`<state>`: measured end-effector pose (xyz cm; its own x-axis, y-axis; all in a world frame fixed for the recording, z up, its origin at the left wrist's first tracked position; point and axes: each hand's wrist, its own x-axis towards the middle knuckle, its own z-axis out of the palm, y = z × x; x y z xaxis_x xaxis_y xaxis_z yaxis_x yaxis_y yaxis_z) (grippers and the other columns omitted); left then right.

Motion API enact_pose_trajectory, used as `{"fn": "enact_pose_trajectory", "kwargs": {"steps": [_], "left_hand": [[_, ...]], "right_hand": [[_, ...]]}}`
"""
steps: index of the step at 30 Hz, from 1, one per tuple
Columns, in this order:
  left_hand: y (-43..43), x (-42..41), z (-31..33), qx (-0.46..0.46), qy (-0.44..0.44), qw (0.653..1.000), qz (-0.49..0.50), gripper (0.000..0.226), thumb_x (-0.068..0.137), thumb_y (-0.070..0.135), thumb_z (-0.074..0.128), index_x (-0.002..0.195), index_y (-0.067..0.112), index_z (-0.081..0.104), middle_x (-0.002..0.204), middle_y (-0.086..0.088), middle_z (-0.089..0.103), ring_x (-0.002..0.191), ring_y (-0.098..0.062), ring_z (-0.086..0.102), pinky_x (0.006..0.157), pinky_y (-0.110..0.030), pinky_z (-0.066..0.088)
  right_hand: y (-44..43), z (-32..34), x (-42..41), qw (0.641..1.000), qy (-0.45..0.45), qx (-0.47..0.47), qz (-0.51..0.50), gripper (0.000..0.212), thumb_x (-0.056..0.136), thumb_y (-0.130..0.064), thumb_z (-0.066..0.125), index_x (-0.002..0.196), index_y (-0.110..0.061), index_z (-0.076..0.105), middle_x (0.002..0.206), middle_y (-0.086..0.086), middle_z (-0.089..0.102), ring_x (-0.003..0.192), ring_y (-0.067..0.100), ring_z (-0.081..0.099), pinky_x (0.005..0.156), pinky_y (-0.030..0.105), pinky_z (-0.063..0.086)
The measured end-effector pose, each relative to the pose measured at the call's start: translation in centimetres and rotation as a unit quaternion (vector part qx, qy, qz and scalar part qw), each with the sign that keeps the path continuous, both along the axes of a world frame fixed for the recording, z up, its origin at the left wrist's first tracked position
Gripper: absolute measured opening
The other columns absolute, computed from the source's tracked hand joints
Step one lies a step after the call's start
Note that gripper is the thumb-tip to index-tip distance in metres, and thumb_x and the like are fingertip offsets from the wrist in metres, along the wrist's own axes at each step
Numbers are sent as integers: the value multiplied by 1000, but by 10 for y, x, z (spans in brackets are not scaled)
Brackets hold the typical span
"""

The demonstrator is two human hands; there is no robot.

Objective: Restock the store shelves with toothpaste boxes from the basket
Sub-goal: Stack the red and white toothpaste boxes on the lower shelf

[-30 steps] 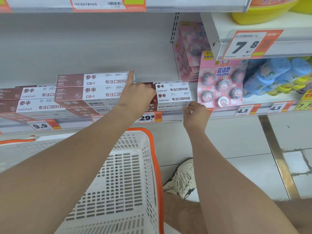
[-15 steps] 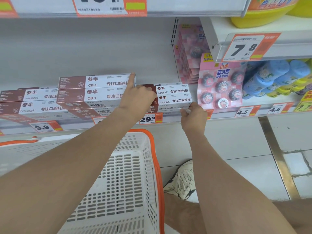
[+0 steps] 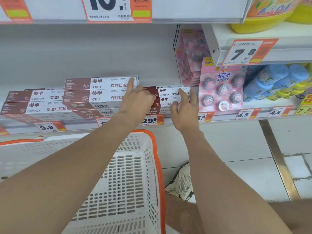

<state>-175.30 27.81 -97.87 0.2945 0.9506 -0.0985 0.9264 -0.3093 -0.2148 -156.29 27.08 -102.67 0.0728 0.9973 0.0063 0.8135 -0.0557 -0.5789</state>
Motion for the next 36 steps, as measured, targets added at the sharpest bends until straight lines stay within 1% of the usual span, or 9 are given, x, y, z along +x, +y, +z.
{"fn": "enact_pose_trajectory", "kwargs": {"steps": [13, 15, 18, 20, 22, 26, 28, 32, 36], "left_hand": [[0, 1, 0, -1, 4, 1000, 1, 29, 81, 18, 86, 103, 28, 70, 94, 8, 70, 112, -25, 62, 125, -64, 13], [0, 0, 0, -1, -10, 1000, -2, 30, 84, 23, 85, 110, 26, 70, 102, 6, 71, 118, -27, 59, 126, -64, 12], [-3, -4, 1, 7, -65, 998, -23, 40, 89, 32, 79, 126, 20, 69, 134, -3, 63, 135, -32, 45, 125, -62, 8], [-7, -10, 3, 53, -132, 989, -44, 40, 87, 32, 79, 123, 14, 73, 139, -10, 59, 132, -37, 44, 122, -57, 21], [-13, -18, 9, 103, -207, 972, -34, 29, 90, 28, 73, 115, 12, 73, 127, -10, 61, 122, -35, 49, 109, -50, 37], [-33, -42, 31, 144, -276, 949, 56, 13, 92, 18, 62, 102, 12, 68, 108, -8, 58, 105, -33, 52, 88, -49, 46], [-43, -60, 36, 151, -276, 941, 124, 16, 92, 20, 61, 104, 12, 67, 109, -10, 58, 104, -36, 51, 88, -50, 46], [-64, -97, 37, 130, -271, 928, 219, 41, 92, 33, 66, 129, 15, 61, 133, -14, 53, 124, -41, 45, 100, -55, 42], [-68, -131, 34, 43, -245, 934, 256, 59, 101, 44, 54, 154, 26, 36, 162, -9, 28, 151, -42, 20, 114, -73, 24]], "right_hand": [[2, -6, 4, 999, 44, 2, 3, 53, 105, -27, 52, 157, -20, 41, 164, 24, 23, 150, 43, 25, 122, 51, 29], [2, -5, 3, 1000, 26, 8, -1, 53, 105, -29, 52, 156, -19, 43, 162, 25, 25, 149, 44, 27, 121, 54, 31], [-2, 0, -2, 997, -45, 50, -24, 48, 101, -29, 53, 147, -16, 52, 155, 24, 37, 140, 44, 37, 114, 57, 37], [-6, 8, -9, 993, -64, 93, -33, 40, 98, -25, 53, 136, -14, 61, 146, 20, 46, 131, 42, 44, 107, 55, 41], [-9, 22, -22, 992, -49, 117, -15, 37, 94, -22, 50, 125, -13, 67, 136, 17, 53, 122, 39, 50, 101, 52, 44], [-10, 59, -59, 990, 29, 101, 95, 38, 88, -13, 46, 114, -7, 73, 117, 12, 61, 101, 33, 63, 91, 48, 54], [-12, 74, -78, 986, 31, 78, 144, 36, 91, -7, 48, 118, -10, 71, 117, 10, 61, 102, 32, 64, 89, 46, 55], [-20, 88, -110, 977, -10, 18, 210, 47, 101, -12, 50, 148, -11, 51, 145, 14, 50, 125, 35, 57, 99, 48, 52], [-18, 84, -120, 983, 5, -27, 181, 51, 106, -16, 51, 155, -9, 38, 144, 18, 52, 127, 39, 56, 100, 50, 51]]}}
